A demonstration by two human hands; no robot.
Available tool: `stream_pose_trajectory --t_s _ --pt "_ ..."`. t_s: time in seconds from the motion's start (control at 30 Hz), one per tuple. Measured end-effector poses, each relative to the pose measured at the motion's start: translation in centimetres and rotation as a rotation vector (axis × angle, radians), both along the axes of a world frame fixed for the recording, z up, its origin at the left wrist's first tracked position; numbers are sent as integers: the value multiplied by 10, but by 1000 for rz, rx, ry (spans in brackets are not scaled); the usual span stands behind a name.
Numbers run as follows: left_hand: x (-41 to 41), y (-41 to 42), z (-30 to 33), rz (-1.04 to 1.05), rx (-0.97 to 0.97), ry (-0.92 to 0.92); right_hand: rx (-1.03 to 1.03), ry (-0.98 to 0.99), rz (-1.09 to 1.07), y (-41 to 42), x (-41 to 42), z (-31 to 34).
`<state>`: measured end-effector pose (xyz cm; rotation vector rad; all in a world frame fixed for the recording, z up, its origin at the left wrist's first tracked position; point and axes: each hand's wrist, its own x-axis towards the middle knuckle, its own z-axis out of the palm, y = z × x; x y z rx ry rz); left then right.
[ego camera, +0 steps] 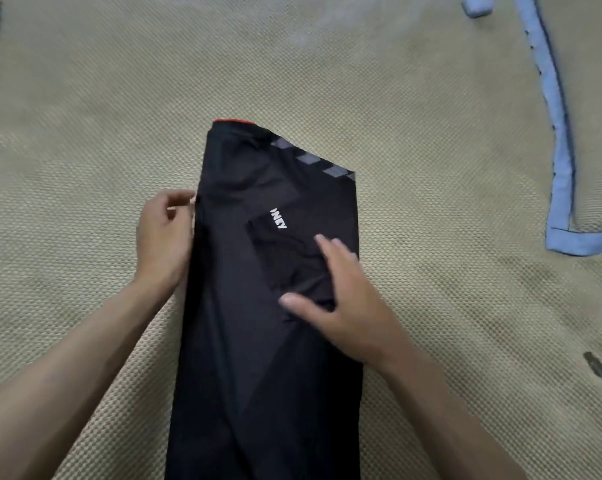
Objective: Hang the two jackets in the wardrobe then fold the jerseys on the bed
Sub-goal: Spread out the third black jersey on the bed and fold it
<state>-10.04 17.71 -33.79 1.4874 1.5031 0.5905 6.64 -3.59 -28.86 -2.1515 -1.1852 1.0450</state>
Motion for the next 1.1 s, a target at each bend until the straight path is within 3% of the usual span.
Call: stream_pose_trajectory --t_s 0.07,0.17,0.23,0.37,0.43,0.5,0.63,0.8,0.93,1.0,1.1 --pt "-4 0 -4 -81 -6 26 104 -92 -225 -2 17 8" --pt "5 6 -5 -115 -30 -9 -50 -100 -427 13 46 -3" --pt "15 16 -4 -97 -87 -41 -121 94 -541 29 60 -16" --pt "44 46 5 -131 -336 -177 -52 737 -719 64 87 -23" --pt "54 63 8 -178 -525 -248 -36 867 -723 77 94 -28" --pt "60 80 7 -195 -574 -262 -34 837 -712 90 98 -36" --pt "73 112 22 -156 -480 -317 27 653 -656 121 119 -32" --pt "92 149 86 -187 -334 -409 162 377 -499 166 161 25" --pt "76 128 142 -304 -240 -456 302 216 -335 156 155 83" --pt "49 100 161 -418 -159 -391 343 95 -196 125 136 103" --pt "-9 42 172 -594 36 -124 351 -108 -30 50 105 108"
